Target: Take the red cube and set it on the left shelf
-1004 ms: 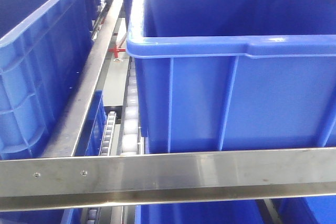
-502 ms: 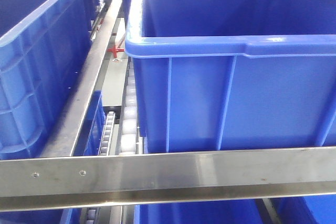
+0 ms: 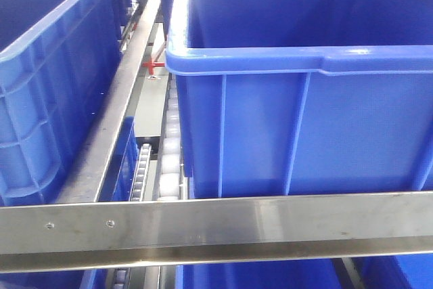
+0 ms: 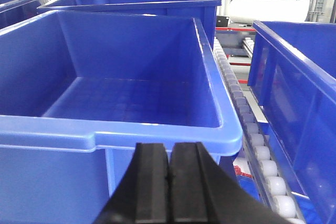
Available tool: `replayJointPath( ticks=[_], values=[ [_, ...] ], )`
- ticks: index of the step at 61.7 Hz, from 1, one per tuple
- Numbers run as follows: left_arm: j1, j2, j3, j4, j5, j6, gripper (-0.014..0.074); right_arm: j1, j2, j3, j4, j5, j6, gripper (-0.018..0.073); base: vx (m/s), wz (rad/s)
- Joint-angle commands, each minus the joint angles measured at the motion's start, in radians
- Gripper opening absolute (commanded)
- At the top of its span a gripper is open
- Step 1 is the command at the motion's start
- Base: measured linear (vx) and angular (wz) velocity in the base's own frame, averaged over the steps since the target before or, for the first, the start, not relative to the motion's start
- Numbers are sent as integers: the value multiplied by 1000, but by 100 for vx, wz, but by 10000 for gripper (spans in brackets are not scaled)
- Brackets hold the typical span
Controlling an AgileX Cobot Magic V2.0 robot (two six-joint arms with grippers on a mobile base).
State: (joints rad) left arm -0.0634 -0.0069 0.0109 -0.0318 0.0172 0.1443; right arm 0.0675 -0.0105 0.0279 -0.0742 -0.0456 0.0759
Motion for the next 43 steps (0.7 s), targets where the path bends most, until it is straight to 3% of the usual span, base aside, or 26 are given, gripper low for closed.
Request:
replayJointPath(
  ticks=[1,43],
  values=[
    [2,8,22,-10,-83,1,106,-5,-18,-24,3,-83,-6,50,0,0],
    [2,8,22,-10,-83,1,106,-7,-18,-24,30,-19,-8,50,0,0]
  ],
)
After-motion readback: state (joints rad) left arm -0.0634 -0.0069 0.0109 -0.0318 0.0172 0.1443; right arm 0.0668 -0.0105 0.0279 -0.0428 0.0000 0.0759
